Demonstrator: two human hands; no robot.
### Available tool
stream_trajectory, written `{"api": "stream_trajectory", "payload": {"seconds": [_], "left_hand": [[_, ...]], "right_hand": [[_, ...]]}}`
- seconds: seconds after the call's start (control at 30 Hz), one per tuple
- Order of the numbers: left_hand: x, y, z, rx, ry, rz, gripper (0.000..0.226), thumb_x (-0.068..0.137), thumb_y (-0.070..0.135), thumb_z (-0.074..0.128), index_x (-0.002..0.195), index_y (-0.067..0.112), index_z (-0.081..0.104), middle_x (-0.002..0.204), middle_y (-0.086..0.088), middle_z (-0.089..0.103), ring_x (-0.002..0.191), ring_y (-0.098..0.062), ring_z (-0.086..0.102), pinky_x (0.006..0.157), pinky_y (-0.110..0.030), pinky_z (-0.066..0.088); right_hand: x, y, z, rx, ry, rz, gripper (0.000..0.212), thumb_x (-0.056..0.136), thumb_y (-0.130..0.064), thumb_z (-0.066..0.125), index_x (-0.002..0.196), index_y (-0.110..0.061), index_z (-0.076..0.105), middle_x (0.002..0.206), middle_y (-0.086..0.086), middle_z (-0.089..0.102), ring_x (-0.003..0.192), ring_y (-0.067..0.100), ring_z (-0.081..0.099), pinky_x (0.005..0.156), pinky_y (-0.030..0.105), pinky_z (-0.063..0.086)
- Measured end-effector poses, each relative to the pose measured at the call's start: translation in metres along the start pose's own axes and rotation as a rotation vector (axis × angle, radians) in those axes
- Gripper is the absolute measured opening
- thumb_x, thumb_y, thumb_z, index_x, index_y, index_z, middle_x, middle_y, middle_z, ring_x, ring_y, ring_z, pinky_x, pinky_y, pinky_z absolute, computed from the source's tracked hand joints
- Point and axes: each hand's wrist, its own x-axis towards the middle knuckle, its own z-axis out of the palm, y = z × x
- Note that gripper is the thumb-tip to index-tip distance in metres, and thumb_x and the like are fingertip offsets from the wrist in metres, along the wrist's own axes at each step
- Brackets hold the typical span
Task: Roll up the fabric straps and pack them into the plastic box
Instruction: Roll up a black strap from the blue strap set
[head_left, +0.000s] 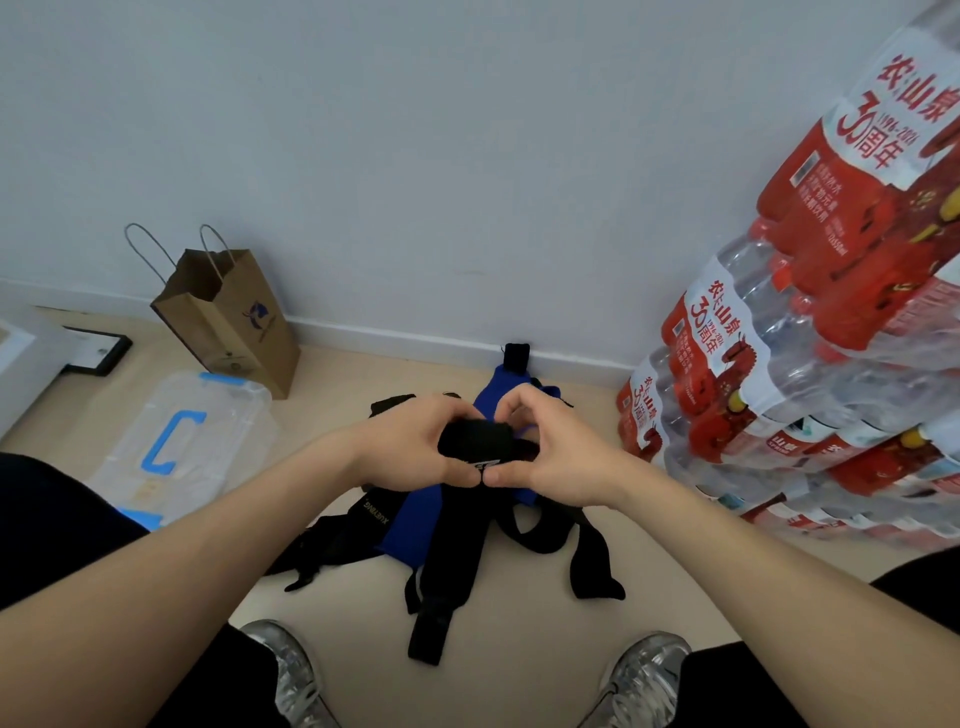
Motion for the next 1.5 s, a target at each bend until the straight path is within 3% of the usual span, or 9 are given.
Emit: {"api": "stream_trajectory", "payload": {"seconds": [0.2, 0.37, 0.43, 0.53, 0.9, 1.1, 1.23, 1.4, 1.5], "left_hand": [[-0.002, 0.006, -0.007, 0.168, 0.115, 0.086, 0.057, 0.066, 0.007, 0.091, 0.111, 0.033, 0.067, 0.1, 0.016, 0.066, 0.088, 0.0, 0.062, 0.068, -0.014, 0.043], [-0.003, 0.008, -0.009, 0.239, 0.22, 0.149, 0.047, 0.066, 0.005, 0.085, 0.108, 0.022, 0.073, 0.098, 0.009, 0.068, 0.089, -0.012, 0.061, 0.076, -0.026, 0.049], [-0.004, 0.007, -0.009, 0.222, 0.272, 0.17, 0.041, 0.071, 0.006, 0.083, 0.105, 0.019, 0.065, 0.094, 0.004, 0.069, 0.086, -0.018, 0.063, 0.072, -0.031, 0.048], [-0.006, 0.009, -0.012, 0.239, 0.338, 0.195, 0.04, 0.076, 0.011, 0.081, 0.108, 0.021, 0.061, 0.089, 0.004, 0.071, 0.083, -0.025, 0.067, 0.072, -0.041, 0.052], [-0.007, 0.01, -0.016, 0.262, 0.598, 0.242, 0.044, 0.07, 0.021, 0.064, 0.11, 0.04, 0.058, 0.087, 0.024, 0.062, 0.086, -0.015, 0.064, 0.07, -0.039, 0.054], [-0.006, 0.011, -0.018, 0.144, 0.484, 0.229, 0.053, 0.066, -0.007, 0.069, 0.107, 0.025, 0.073, 0.095, 0.009, 0.074, 0.093, -0.022, 0.069, 0.084, -0.04, 0.056], [-0.006, 0.009, -0.022, 0.018, 0.421, 0.22, 0.053, 0.069, -0.013, 0.076, 0.104, 0.026, 0.074, 0.107, 0.002, 0.068, 0.099, -0.019, 0.067, 0.094, -0.037, 0.054], [-0.008, 0.004, -0.029, -0.062, 0.312, 0.225, 0.053, 0.07, -0.012, 0.084, 0.104, 0.027, 0.074, 0.107, 0.003, 0.071, 0.098, -0.018, 0.07, 0.095, -0.039, 0.057], [-0.011, 0.002, -0.028, -0.106, 0.081, 0.19, 0.056, 0.069, -0.016, 0.084, 0.106, 0.026, 0.074, 0.098, 0.008, 0.076, 0.091, -0.016, 0.073, 0.081, -0.033, 0.06]], "right_hand": [[0.0, 0.007, 0.0, -0.21, -0.125, -0.048, 0.085, 0.076, -0.044, 0.094, 0.147, -0.048, 0.046, 0.133, -0.008, 0.054, 0.124, 0.016, 0.057, 0.107, 0.04, 0.053], [0.004, 0.01, 0.013, -0.084, -0.024, -0.117, 0.014, 0.094, -0.045, 0.077, 0.102, -0.035, 0.071, 0.093, -0.013, 0.074, 0.088, 0.006, 0.07, 0.084, 0.041, 0.059], [0.01, 0.012, 0.013, -0.072, 0.074, -0.125, 0.017, 0.101, -0.032, 0.071, 0.085, -0.029, 0.07, 0.074, -0.011, 0.068, 0.069, 0.009, 0.061, 0.069, 0.042, 0.051], [0.013, 0.012, 0.008, 0.004, -0.04, -0.033, 0.009, 0.101, -0.022, 0.073, 0.103, -0.029, 0.077, 0.095, -0.006, 0.08, 0.092, 0.015, 0.076, 0.089, 0.044, 0.062], [0.005, 0.043, 0.024, -0.283, -0.411, 0.202, 0.064, 0.103, -0.004, 0.056, 0.16, -0.028, 0.042, 0.149, 0.004, 0.06, 0.138, 0.026, 0.056, 0.119, 0.045, 0.046], [0.003, 0.048, 0.038, -0.509, -0.372, 0.075, 0.085, 0.106, -0.006, 0.055, 0.169, -0.043, 0.013, 0.133, 0.003, 0.053, 0.109, 0.024, 0.059, 0.094, 0.038, 0.053], [0.013, 0.047, 0.042, -0.482, -0.269, -0.003, 0.03, 0.108, -0.015, 0.054, 0.112, -0.045, 0.05, 0.106, -0.007, 0.057, 0.093, 0.019, 0.061, 0.079, 0.037, 0.05], [0.02, 0.044, 0.034, -0.338, -0.186, 0.098, 0.042, 0.105, -0.007, 0.043, 0.101, -0.037, 0.072, 0.102, -0.011, 0.077, 0.097, 0.012, 0.07, 0.082, 0.025, 0.055], [0.022, 0.043, 0.029, -0.105, -0.14, 0.19, 0.062, 0.102, -0.001, 0.043, 0.064, -0.04, 0.073, 0.064, -0.016, 0.065, 0.065, 0.004, 0.058, 0.064, 0.02, 0.046]]}}
